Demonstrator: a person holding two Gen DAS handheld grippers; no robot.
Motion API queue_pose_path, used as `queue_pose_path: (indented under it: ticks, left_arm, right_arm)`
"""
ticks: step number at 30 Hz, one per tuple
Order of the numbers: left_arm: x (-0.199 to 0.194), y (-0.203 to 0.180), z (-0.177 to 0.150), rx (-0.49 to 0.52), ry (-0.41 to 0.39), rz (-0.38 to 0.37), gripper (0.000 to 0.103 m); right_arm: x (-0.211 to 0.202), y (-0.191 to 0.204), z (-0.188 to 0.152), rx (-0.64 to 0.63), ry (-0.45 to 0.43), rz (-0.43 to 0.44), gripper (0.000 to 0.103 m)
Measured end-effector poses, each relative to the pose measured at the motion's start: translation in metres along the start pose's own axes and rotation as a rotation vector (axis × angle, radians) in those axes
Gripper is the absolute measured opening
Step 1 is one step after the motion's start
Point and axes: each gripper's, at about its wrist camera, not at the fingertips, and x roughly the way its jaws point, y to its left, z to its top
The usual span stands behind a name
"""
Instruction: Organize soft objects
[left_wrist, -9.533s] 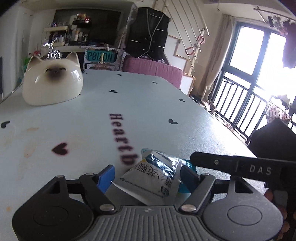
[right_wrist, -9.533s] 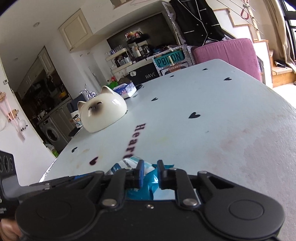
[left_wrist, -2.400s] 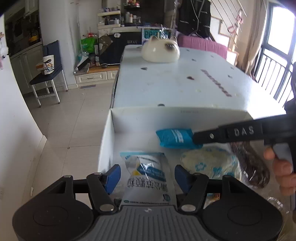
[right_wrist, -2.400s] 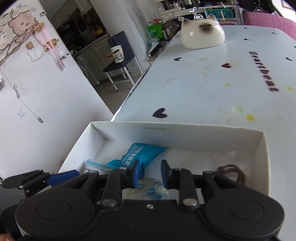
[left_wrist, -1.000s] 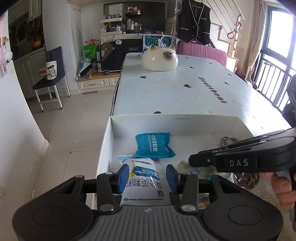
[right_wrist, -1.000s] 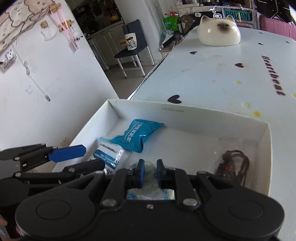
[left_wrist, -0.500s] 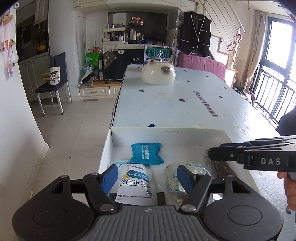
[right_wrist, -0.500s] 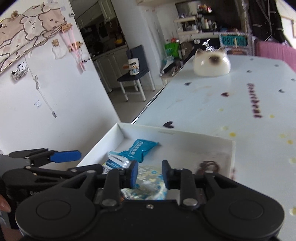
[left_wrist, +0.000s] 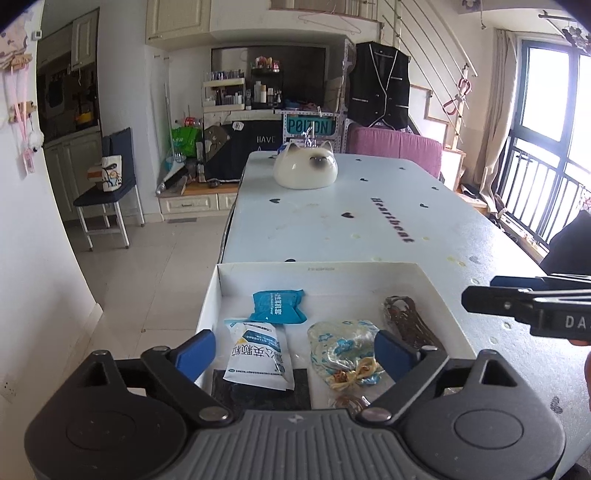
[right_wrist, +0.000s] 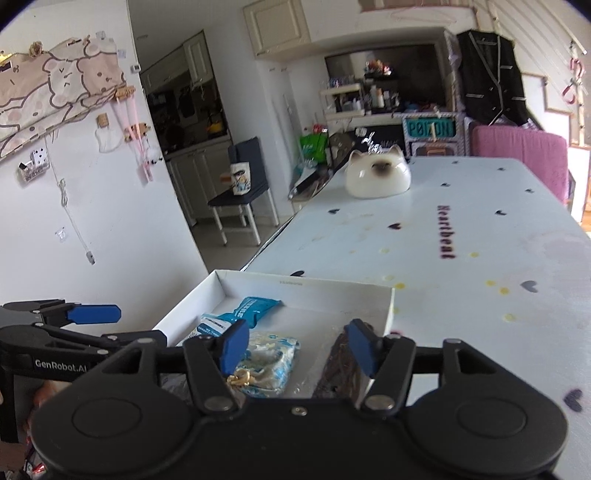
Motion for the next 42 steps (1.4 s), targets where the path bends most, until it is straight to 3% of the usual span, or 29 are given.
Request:
queue_pose_path:
  ticks: [6, 19, 29, 42]
  left_arm:
    - [-0.019, -0.008, -0.008, -0.011, -0.046, -0.001, 0.103]
    - [-0.064, -0.033, -0.041, 0.031, -0.162, 0.034, 0.103]
    - [-0.076, -0.040, -0.068, -0.014, -0.185, 0.038, 0.103]
    - [-0.075, -0.051, -0.092, 0.003, -0.168, 0.043, 0.103]
  right_arm:
    - [-0.026, 0.000, -0.016, 0.000, -0.034, -0.029, 0.073]
    - [-0.069, -0.004, -0.050, -0.044, -0.105, -0.122, 0.085]
    - [-0.090, -0.002, -0.076, -0.075, -0.132, -0.178, 0.094]
    - [-0.106, -0.004, -0.093, -0.051, -0.144, -0.234, 0.103]
